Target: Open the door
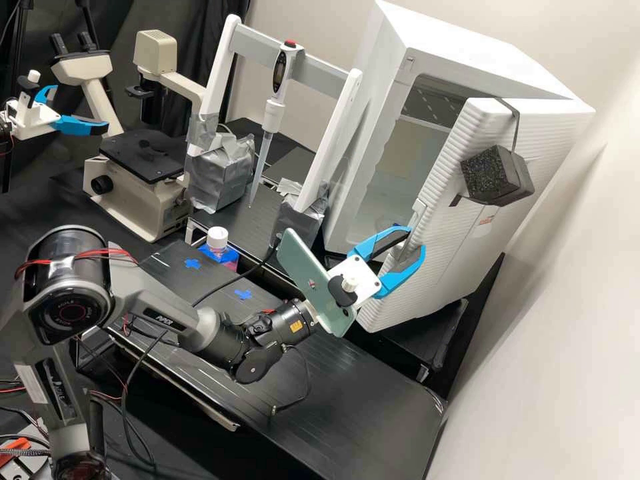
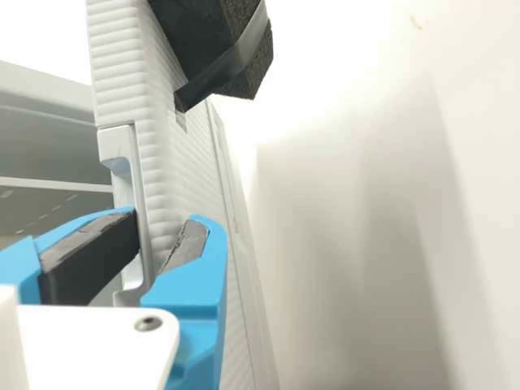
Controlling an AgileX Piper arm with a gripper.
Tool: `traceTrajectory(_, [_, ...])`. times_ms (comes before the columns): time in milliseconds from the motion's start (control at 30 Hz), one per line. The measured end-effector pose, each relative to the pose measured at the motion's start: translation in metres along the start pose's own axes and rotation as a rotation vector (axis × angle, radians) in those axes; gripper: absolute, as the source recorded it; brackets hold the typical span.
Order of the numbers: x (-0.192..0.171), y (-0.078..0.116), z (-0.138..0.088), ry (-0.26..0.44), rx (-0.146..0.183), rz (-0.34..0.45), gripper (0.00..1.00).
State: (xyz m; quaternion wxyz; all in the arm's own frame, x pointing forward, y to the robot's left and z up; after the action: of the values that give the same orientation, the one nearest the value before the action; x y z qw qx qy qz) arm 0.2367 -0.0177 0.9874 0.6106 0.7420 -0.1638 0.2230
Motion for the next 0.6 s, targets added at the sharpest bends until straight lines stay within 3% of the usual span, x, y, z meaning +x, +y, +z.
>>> traceTrajectory(133, [-0.006, 0.0, 0.002, -0.005, -0.006, -0.003, 1.0])
traceTrajectory(333, [-0.035, 0.01, 0.004, -0.041, -0.041, 0.011, 1.0])
traceTrajectory(400, [-0.046, 0.012, 0.003, -0.051, -0.032, 0.014, 1.0])
traceTrajectory(600, [-0.08, 0.016, -0.024, 0.003, -0.064, 0.054, 1.0])
